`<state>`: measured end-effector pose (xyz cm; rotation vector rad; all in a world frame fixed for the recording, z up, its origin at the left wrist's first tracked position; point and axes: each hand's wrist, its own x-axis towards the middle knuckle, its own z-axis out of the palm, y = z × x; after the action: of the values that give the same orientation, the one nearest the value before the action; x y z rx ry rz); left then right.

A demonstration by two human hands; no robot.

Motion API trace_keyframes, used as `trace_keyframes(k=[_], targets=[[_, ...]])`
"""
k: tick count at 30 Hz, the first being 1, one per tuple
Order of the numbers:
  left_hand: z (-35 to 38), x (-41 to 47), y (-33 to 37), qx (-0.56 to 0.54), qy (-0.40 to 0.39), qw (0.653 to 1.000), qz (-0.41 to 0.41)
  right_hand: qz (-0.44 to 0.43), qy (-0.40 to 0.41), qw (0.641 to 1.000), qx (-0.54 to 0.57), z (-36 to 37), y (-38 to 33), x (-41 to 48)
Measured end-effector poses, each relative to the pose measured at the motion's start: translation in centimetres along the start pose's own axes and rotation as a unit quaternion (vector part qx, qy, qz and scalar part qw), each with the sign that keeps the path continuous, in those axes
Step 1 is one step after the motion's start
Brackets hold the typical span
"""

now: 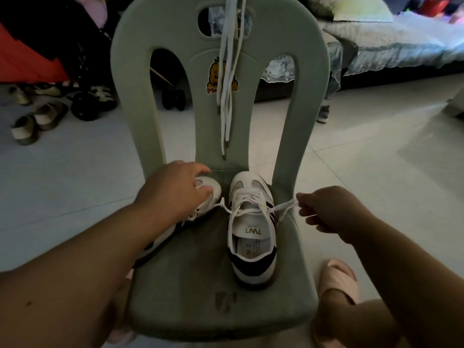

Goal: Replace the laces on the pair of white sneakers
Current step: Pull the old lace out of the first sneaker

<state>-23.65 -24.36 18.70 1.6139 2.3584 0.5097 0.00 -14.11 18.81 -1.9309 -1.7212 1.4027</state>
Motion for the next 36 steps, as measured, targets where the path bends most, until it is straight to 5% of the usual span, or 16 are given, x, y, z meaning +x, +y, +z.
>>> trace_keyframes(k=[4,10,13,19,26,36], targets=[[1.9,-1.5,2.6,0.012,-0.060,0.996,0.067,-0.176,0.053,0.975,-0.126,0.9,-0.6,-0.9],[4.7,-1.1,3.1,0.105,-0.127,0.986,0.043,-0.372,-0.049,0.869,-0.321,4.8,-1.4,-1.3],[4.9,-0.6,2.6,0.101,-0.119,0.987,0.037,-0.363,-0.029,0.853,-0.374,5.0,-1.5,-0.4],[4.9,-0.4,2.1,0.014,-0.076,0.994,0.081,-0.332,-0.017,0.879,-0.341,3.8,-2.0,0.3],[4.5,-0.4,2.5,-0.100,-0.003,0.987,0.125,-0.399,0.032,0.849,-0.345,4.6,-2.2,0.5],[3.3,1.0,1.7,-0.060,0.018,0.996,0.061,-0.382,0.140,0.883,-0.236,3.5,-0.7,0.0]])
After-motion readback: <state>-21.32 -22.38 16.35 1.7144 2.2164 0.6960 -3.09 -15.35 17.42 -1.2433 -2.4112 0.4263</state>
